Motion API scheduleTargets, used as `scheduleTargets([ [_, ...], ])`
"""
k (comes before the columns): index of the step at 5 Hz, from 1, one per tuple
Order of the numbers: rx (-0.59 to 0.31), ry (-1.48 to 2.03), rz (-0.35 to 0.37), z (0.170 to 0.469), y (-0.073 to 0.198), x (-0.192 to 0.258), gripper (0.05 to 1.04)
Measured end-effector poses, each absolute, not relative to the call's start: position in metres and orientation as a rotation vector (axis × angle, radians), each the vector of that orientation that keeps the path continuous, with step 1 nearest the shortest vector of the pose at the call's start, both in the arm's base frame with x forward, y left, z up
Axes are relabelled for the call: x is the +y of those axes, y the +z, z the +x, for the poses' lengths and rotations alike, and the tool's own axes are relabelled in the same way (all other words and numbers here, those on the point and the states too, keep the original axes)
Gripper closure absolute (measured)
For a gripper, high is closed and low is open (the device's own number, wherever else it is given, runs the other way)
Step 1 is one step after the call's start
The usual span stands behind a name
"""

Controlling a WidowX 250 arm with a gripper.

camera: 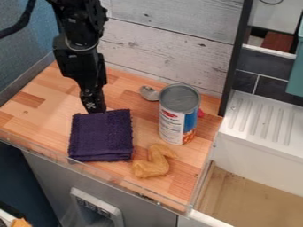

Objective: Move the brown paper to the left end of the table

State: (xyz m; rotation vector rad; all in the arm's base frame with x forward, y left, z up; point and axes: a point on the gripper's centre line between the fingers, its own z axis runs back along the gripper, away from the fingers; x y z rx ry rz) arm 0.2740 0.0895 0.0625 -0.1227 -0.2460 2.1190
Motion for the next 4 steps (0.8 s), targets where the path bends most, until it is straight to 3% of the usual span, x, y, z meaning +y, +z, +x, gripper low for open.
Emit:
scheduleTargets([
  [1, -0.215, 2.128, -0.099, 0.271, 0.054, 0.088, 0.083],
  [2, -0.159, 2.115, -0.084, 0.269, 0.040, 0.066, 0.083],
  [4, -0.131, 2.206, -0.092, 0.265, 0.029, 0.020, 0.083],
])
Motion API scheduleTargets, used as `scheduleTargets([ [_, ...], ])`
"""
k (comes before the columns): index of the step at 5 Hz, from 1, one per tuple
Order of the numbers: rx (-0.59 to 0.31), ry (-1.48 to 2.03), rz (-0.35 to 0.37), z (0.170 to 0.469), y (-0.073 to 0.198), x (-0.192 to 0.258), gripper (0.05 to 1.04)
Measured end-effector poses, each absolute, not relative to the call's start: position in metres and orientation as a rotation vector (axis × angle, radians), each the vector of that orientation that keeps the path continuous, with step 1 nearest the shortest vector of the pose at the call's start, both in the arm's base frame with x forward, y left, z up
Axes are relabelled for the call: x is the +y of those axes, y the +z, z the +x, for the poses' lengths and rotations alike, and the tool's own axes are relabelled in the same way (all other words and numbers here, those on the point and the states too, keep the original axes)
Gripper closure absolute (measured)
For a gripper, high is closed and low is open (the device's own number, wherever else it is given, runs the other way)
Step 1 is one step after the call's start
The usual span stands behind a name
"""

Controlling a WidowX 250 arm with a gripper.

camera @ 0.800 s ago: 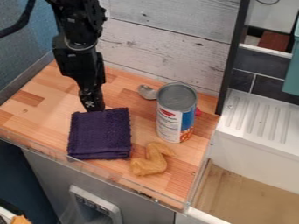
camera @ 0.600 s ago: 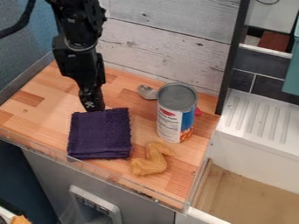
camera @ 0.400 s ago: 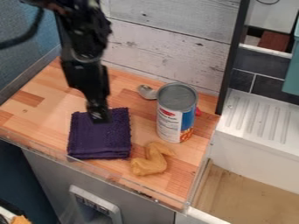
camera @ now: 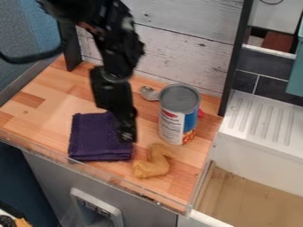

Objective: Move the brown paper to the left end of the table

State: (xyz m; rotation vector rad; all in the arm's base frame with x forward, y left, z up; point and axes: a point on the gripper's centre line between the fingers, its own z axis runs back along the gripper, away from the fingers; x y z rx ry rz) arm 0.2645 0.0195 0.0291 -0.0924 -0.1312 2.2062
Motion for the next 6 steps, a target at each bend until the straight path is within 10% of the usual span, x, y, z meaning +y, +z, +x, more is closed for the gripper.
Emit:
scheduleTargets([
  [5, -0.085, 2.505, -0.022, 0.246, -0.032, -0.018, 0.137],
  [6, -0.115, 2.505, -0.029, 0.247, -0.034, -0.022, 0.431],
])
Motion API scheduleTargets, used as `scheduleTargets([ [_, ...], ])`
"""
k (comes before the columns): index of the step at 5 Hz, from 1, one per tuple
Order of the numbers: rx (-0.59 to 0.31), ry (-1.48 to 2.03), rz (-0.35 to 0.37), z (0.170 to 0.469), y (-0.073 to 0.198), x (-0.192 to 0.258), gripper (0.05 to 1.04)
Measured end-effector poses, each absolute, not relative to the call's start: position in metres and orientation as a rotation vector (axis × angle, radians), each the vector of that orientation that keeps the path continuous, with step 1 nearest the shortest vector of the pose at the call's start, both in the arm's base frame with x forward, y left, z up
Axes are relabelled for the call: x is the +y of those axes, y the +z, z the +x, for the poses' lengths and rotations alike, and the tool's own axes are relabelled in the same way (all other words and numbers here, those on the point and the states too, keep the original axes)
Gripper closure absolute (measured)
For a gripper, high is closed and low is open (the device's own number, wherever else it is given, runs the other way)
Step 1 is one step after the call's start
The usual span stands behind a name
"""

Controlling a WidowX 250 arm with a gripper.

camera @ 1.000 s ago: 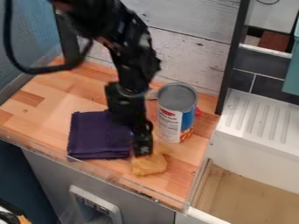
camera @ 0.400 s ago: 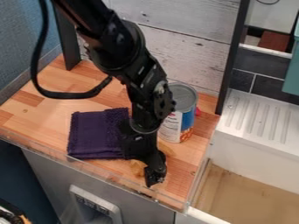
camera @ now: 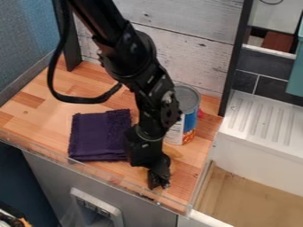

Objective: Move the brown paper to the left end of the table

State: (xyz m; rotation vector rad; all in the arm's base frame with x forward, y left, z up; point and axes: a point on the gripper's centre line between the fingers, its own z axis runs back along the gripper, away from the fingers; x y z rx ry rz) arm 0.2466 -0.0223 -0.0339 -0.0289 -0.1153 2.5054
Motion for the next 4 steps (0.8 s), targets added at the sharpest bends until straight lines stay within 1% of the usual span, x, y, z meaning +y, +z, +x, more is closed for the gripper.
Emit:
scheduleTargets([
  [1, -0.137, 2.520, -0.029, 0.247, -0.034, -0.022, 0.552],
  [2, -0.134, 2.505, -0.036, 0.244, -0.034, -0.022, 0.552],
  [4, -0.144, 2.446, -0.165, 0.240, 0.004, -0.023, 0.552],
])
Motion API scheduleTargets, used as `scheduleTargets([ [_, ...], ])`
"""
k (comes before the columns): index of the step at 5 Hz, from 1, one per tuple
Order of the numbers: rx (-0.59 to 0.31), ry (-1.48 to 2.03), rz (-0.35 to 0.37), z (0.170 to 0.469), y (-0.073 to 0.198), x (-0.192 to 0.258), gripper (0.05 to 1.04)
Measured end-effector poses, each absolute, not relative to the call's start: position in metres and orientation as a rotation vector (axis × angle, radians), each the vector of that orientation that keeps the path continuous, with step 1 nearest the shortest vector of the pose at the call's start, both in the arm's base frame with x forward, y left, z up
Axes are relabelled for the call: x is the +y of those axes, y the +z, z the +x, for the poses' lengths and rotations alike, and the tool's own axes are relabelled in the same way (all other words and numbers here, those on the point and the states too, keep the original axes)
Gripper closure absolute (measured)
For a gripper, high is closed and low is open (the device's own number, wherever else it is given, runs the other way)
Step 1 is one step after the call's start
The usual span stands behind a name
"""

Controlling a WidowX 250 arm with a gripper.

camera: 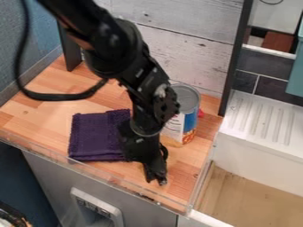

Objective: Move the brown paper to the left end of the table

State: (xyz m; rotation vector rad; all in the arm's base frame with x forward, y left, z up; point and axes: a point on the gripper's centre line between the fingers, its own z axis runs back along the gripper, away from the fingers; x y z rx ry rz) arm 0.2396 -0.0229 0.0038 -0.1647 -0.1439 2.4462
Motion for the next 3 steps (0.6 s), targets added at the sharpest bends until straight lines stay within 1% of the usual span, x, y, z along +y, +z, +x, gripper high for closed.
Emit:
scheduleTargets([
  [1, -0.140, 2.457, -0.209, 0.241, 0.025, -0.005, 0.552],
  [2, -0.153, 2.496, -0.217, 0.256, 0.040, 0.031, 0.552],
  [3, -0.147, 2.572, -0.197, 0.272, 0.044, 0.078, 0.552],
])
